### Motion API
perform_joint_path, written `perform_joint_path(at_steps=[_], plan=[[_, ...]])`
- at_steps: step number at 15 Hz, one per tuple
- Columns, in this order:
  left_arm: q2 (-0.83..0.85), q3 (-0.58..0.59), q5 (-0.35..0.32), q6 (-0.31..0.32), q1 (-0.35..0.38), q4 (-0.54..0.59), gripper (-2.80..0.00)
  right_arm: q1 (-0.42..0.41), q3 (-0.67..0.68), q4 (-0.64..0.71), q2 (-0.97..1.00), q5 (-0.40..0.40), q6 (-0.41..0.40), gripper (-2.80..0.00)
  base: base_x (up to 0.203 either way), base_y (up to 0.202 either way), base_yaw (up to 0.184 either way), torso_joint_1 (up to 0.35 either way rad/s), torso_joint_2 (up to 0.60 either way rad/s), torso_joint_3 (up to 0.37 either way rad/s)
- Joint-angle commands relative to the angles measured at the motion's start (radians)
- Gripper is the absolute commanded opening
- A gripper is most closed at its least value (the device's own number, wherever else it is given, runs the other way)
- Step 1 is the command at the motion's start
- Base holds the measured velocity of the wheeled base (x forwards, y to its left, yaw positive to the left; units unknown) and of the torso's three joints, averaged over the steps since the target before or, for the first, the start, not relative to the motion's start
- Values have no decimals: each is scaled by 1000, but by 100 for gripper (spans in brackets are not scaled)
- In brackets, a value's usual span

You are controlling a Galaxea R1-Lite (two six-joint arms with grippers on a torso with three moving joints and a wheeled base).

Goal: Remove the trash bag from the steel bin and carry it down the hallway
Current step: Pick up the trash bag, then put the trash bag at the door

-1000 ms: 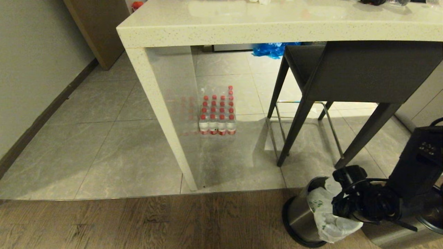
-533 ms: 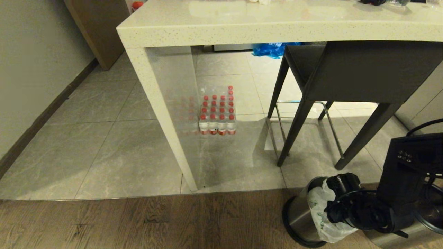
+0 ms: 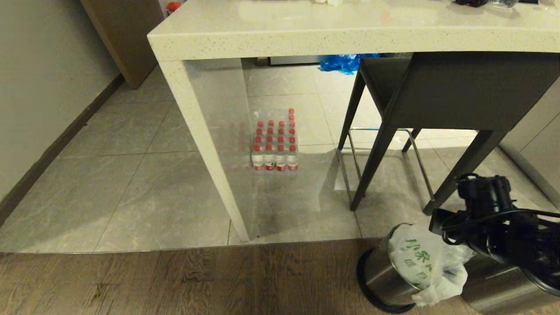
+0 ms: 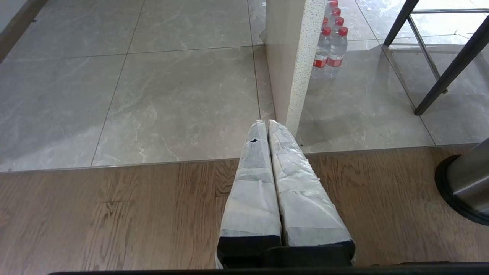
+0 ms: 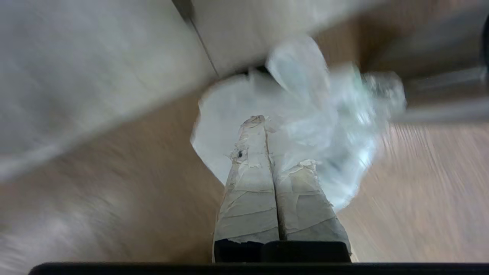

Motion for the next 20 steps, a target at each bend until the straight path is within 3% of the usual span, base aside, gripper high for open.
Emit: perform_joint_path(at_steps=[1,9,11,14,17,20], plan=[[0,2,1,0,1,0,-280,-6,-4,7,-147,4,-1,-280,0,0,0,0,0,0],[0,1,1,0,0,0,-280,-7,-30,188,-443,32,-65,-280,0,0,0,0,0,0],[0,1,1,0,1,0,-280,-12,-41,232,-528,88,-91,-280,0,0,0,0,0,0],[0,2,1,0,1,0,-280,-16,-26,255,-657,157,-198,-280,0,0,0,0,0,0],[0,0,1,0,0,0,-280,-20,64,350,-880,206,-260,-280,0,0,0,0,0,0],[0,2,1,0,0,0,-280,-93,273,433,-1118,254,-300,-280,0,0,0,0,0,0]])
